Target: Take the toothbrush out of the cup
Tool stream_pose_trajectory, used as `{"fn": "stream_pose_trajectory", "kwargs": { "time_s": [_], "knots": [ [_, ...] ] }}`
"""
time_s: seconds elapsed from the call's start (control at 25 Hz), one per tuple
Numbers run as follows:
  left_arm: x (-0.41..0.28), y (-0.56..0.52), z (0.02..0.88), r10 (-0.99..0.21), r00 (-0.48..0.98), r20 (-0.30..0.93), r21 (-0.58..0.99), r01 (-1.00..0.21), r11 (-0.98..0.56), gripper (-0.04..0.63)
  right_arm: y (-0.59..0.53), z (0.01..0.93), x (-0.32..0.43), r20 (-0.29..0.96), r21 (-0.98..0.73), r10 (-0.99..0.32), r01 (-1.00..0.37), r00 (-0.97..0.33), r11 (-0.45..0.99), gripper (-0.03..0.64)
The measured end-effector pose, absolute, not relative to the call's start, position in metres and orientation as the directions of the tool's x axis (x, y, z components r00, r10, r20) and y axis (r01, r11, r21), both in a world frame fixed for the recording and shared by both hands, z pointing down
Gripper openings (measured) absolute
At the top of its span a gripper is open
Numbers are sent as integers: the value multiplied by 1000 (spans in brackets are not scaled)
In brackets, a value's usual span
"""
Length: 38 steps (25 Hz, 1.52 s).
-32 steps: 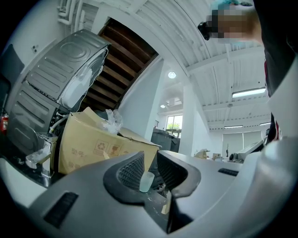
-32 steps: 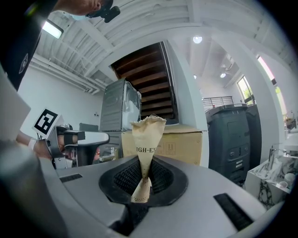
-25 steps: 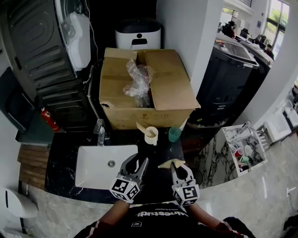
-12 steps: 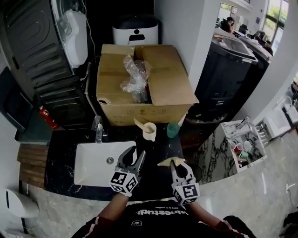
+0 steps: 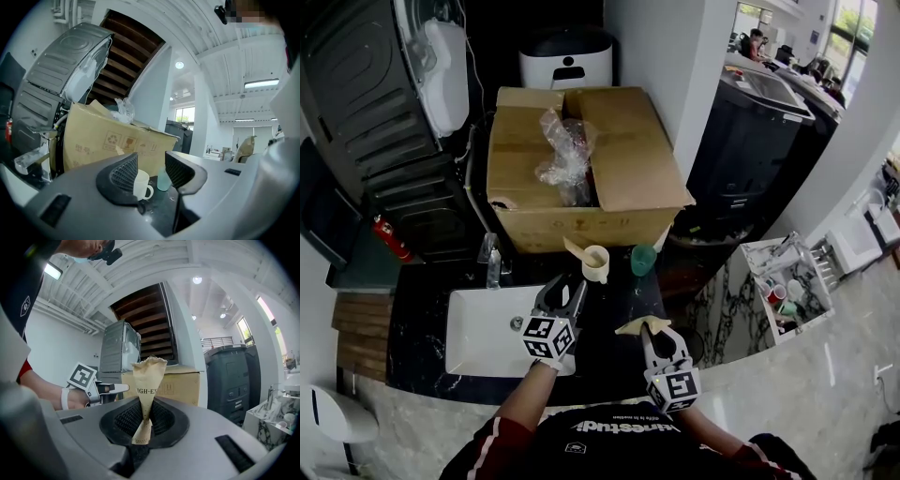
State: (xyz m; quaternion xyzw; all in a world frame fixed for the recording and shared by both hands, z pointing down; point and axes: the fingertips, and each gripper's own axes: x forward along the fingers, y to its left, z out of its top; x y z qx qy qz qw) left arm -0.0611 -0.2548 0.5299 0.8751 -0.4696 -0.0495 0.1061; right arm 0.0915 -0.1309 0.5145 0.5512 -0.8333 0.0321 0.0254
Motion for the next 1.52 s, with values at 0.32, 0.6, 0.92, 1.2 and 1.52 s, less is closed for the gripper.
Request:
{"fn": "stream_pose_trajectory", "kwargs": {
  "time_s": [0.32, 0.6, 0.92, 1.2, 1.52],
  "knots": [
    [-62, -292, 560, -844, 530, 85, 262, -829, -494, 184, -131, 517, 92, 81, -18, -918, -921, -389, 389, 55],
    [-65, -325, 581, -853, 499, 154, 281, -849, -447, 216, -132, 516, 93, 80, -29, -916, -920, -392, 391, 55],
    [-60, -357, 592, -858, 482, 175, 383, -836, -392, 233, -133, 519, 101, 101, -31, -918, -923, -384, 383, 55],
    [-54, -387, 596, -865, 458, 205, 431, -836, -340, 236, -133, 519, 109, 98, -37, -923, -928, -373, 371, 55],
    [-53, -402, 602, -871, 439, 221, 497, -819, -287, 235, -130, 521, 119, 98, -40, -926, -931, -365, 362, 55]
  ]
}}
